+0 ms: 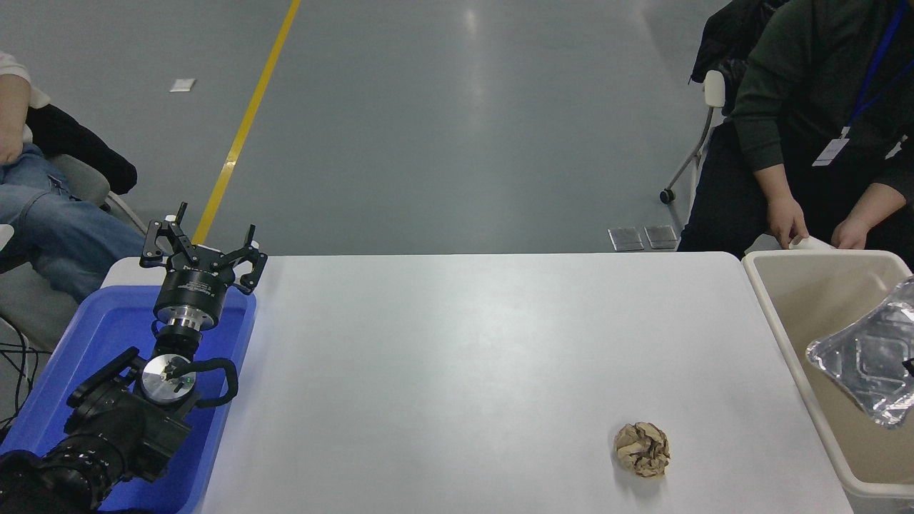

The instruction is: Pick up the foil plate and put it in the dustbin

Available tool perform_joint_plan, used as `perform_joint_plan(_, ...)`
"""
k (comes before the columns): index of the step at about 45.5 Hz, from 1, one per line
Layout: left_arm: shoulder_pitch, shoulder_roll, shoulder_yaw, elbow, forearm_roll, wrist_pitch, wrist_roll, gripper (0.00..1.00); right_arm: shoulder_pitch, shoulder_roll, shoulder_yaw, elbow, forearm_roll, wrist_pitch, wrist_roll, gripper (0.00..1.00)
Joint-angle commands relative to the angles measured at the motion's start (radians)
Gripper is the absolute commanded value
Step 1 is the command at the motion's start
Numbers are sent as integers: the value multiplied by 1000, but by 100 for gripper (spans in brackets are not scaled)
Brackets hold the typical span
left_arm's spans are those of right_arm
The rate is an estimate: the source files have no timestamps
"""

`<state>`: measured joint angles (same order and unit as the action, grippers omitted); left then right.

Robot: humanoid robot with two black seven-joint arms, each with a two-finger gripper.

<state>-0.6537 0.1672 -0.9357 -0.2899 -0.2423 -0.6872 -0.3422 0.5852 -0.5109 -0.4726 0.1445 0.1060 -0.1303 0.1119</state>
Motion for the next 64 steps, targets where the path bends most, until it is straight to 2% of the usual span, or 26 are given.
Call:
perform_joint_plan(1,0,0,0,0,0,0,0,99,2,-4,2,3,-5,-11,-1,100)
perform_joint_plan(11,0,0,0,0,0,0,0,99,36,-41,2,46,-14,3,0,100)
perform_joint_plan(26,0,0,0,0,0,0,0,99,345,-256,-20,190,-20,4,0,100)
perform_joint_plan(31,0,0,0,0,0,0,0,99,488,-287,-38,221,-23,4,0,100)
perform_joint_plan(42,0,0,0,0,0,0,0,99,816,-265,-299,366,-138,17,0,100)
perform_joint_plan(55,0,0,0,0,0,0,0,99,1091,-150,-412,552,-152,149,-12,100)
perform_joint_plan(60,0,0,0,0,0,0,0,99,1169,-117,-431,638,-152,219,-44,100)
perform_joint_plan(64,0,0,0,0,0,0,0,99,1245,-92,-442,733,-152,285,-96,100)
